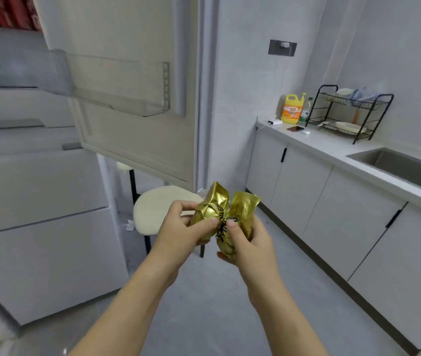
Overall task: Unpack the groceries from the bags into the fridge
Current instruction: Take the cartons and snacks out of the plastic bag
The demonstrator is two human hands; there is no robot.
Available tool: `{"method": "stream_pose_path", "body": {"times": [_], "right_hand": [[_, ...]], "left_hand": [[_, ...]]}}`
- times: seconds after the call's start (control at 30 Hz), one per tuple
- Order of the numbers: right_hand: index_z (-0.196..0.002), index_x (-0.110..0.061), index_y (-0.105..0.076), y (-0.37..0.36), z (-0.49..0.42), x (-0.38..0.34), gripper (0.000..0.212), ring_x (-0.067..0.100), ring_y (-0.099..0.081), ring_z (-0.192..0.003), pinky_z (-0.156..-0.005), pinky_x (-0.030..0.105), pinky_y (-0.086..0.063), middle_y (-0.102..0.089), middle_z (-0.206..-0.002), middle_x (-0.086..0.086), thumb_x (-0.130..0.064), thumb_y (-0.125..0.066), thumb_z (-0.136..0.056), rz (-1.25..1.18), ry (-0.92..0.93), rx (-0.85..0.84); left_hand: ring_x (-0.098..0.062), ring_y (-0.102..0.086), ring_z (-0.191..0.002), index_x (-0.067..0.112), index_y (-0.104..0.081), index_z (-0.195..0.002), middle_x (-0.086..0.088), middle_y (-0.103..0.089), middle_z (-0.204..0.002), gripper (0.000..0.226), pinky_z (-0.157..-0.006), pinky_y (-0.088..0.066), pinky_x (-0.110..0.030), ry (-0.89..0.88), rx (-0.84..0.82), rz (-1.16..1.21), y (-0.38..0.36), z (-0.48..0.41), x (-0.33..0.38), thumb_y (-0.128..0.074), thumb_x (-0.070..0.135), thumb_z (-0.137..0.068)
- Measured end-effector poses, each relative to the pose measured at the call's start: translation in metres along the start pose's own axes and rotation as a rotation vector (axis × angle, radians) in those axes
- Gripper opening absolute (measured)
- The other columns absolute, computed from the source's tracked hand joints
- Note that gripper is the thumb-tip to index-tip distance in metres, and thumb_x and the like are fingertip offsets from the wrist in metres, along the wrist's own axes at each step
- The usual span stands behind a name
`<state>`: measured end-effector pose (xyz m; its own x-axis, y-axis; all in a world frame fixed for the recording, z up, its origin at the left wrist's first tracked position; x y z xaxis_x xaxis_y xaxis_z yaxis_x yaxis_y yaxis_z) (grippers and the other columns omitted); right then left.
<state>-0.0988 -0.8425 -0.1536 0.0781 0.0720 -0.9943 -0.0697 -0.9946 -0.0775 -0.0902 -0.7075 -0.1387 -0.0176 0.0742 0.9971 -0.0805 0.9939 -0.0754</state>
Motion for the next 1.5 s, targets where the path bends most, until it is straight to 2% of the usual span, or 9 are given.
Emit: {"method": "stream_pose_path", "body": {"times": [0.07, 0.2, 0.5, 0.7, 0.83, 0.97, 1.13, 1.3, 1.5], "right_hand": [[-0.095, -0.032, -0.061, -0.023, -0.003, -0.013, 0.012, 0.013, -0.065, -0.091, -0.079, 0.04, -0.058, -0.067, -0.091, -0.007, -0.023, -0.055, -0.093, 0.012, 0.057, -0.011], [-0.093, -0.024, -0.058, -0.083, -0.018, -0.038, 0.006, 0.014, -0.063, -0.083, -0.068, 0.03, -0.057, -0.063, -0.085, -0.003, -0.019, -0.054, -0.093, -0.008, 0.141, -0.042], [-0.091, -0.028, -0.058, -0.204, -0.067, -0.098, 0.006, 0.017, -0.066, -0.088, -0.075, 0.042, -0.059, -0.066, -0.088, -0.004, -0.022, -0.055, -0.093, 0.039, 0.335, 0.073], [-0.086, -0.032, -0.056, -0.238, -0.089, -0.167, 0.012, 0.025, -0.065, -0.09, -0.074, 0.046, -0.058, -0.065, -0.091, 0.006, -0.021, -0.056, -0.092, 0.123, 0.55, 0.178], [-0.088, -0.031, -0.054, -0.252, -0.102, -0.212, 0.01, 0.022, -0.065, -0.09, -0.07, 0.04, -0.059, -0.064, -0.092, 0.006, -0.022, -0.054, -0.093, 0.184, 0.667, 0.215], [-0.093, -0.035, -0.055, -0.253, -0.123, -0.246, 0.009, 0.022, -0.065, -0.085, -0.078, 0.049, -0.056, -0.065, -0.084, 0.001, -0.027, -0.058, -0.091, 0.38, 0.721, 0.259], [-0.12, -0.024, -0.053, -0.246, -0.149, -0.261, 0.03, 0.007, -0.06, -0.084, -0.075, 0.026, -0.053, -0.058, -0.089, -0.016, -0.025, -0.058, -0.091, 0.638, 0.7, 0.325], [-0.117, -0.02, -0.052, -0.247, -0.178, -0.248, 0.027, 0.015, -0.053, -0.082, -0.064, 0.026, -0.044, -0.053, -0.09, -0.007, -0.024, -0.057, -0.091, 0.896, 0.559, 0.301], [-0.108, -0.012, -0.046, -0.236, -0.197, -0.237, 0.021, 0.018, -0.05, -0.07, -0.054, 0.027, -0.043, -0.053, -0.088, 0.004, -0.01, -0.052, -0.088, 0.964, 0.342, 0.273]], "left_hand": [[-0.015, -0.068, -0.082, 0.02, -0.051, -0.099, -0.007, -0.071, -0.092, 0.027, -0.068, -0.055, -0.028, -0.05, 0.003, 0.025, 0.021, -0.004, 0.014, -0.068, 0.008, -0.082], [-0.017, -0.068, -0.084, 0.018, -0.05, -0.102, -0.01, -0.07, -0.093, 0.028, -0.073, -0.058, -0.03, -0.142, 0.004, 0.054, 0.072, -0.023, 0.046, -0.066, 0.005, -0.082], [-0.015, -0.066, -0.081, 0.022, -0.05, -0.099, -0.007, -0.068, -0.093, 0.03, -0.076, -0.057, -0.033, -0.323, -0.106, 0.097, 0.172, -0.096, 0.123, -0.069, 0.009, -0.08], [-0.01, -0.065, -0.079, 0.027, -0.046, -0.098, -0.003, -0.064, -0.093, 0.034, -0.078, -0.058, -0.033, -0.49, -0.205, 0.079, 0.192, -0.128, 0.196, -0.07, 0.01, -0.08], [-0.009, -0.067, -0.081, 0.028, -0.045, -0.097, -0.002, -0.064, -0.093, 0.034, -0.074, -0.059, -0.03, -0.64, -0.266, 0.057, 0.197, -0.142, 0.246, -0.071, 0.012, -0.08], [-0.011, -0.063, -0.084, 0.024, -0.043, -0.107, 0.001, -0.061, -0.092, 0.04, -0.074, -0.057, -0.029, -0.732, -0.217, -0.072, 0.194, -0.168, 0.275, -0.071, 0.023, -0.08], [-0.009, -0.056, -0.089, 0.025, -0.03, -0.133, 0.001, -0.058, -0.099, 0.068, -0.07, -0.042, -0.016, -0.741, -0.239, -0.255, 0.179, -0.205, 0.285, -0.071, 0.027, -0.08], [-0.024, -0.061, -0.092, 0.02, -0.038, -0.109, -0.003, -0.064, -0.095, 0.05, -0.076, -0.049, -0.037, -0.599, -0.207, -0.526, 0.167, -0.244, 0.267, -0.068, 0.04, -0.075], [-0.018, -0.052, -0.079, 0.016, -0.036, -0.106, -0.007, -0.059, -0.095, 0.047, -0.067, -0.042, -0.031, -0.472, -0.313, -0.689, 0.156, -0.259, 0.253, -0.067, 0.034, -0.076]]}}
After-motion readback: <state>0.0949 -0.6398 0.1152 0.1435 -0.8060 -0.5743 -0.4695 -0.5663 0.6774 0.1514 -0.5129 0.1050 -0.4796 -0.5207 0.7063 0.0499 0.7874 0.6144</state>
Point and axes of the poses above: each hand's wrist, its own z-axis away from the middle knuckle, its own y-axis out of the back of the hand, x = y × z, the point moved 7 cm from there along -z, towards the middle knuckle
